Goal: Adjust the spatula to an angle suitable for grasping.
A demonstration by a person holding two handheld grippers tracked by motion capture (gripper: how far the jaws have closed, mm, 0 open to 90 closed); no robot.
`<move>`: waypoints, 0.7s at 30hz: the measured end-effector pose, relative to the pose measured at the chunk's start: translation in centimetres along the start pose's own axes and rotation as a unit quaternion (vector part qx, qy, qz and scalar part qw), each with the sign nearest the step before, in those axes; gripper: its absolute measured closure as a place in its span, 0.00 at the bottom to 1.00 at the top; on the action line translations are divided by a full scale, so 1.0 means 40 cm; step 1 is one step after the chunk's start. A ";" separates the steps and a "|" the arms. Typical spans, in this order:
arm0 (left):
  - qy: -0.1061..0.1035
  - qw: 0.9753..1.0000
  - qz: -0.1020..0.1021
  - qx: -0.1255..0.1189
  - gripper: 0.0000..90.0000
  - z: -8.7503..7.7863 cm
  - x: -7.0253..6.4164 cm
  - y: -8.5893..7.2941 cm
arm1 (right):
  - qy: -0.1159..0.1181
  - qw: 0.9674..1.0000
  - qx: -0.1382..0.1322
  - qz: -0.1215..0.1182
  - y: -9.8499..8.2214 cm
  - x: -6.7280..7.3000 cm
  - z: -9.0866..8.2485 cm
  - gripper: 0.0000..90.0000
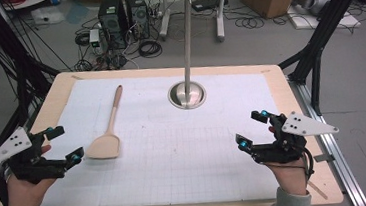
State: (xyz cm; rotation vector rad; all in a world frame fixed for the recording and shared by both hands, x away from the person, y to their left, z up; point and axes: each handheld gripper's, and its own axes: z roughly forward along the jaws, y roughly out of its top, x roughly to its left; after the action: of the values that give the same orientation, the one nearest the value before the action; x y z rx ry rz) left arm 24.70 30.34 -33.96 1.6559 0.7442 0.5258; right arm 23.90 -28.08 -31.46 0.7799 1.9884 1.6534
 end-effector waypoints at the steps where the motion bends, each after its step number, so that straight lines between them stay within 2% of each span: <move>1: 0.000 1.000 0.000 0.000 0.02 0.000 0.000 0.000 | -0.001 1.000 0.000 0.001 0.000 0.000 0.000 0.15; 11: 0.008 1.000 -0.002 0.001 0.02 0.003 0.003 -0.005 | 0.003 1.000 0.000 0.001 -0.002 0.000 0.005 0.15; 17: 0.002 1.000 -0.016 0.004 0.02 0.008 0.012 -0.013 | 0.003 1.000 0.001 -0.001 -0.006 -0.004 0.009 0.15; 21: 0.007 1.000 -0.019 0.008 0.03 0.017 0.017 -0.021 | 0.006 1.000 0.004 0.005 -0.009 -0.005 0.012 0.15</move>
State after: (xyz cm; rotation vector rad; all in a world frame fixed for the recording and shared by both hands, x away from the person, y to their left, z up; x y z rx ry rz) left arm 25.48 30.45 -34.94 1.6510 0.7891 0.5066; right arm 24.32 -27.91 -31.89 0.7859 2.0032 1.6600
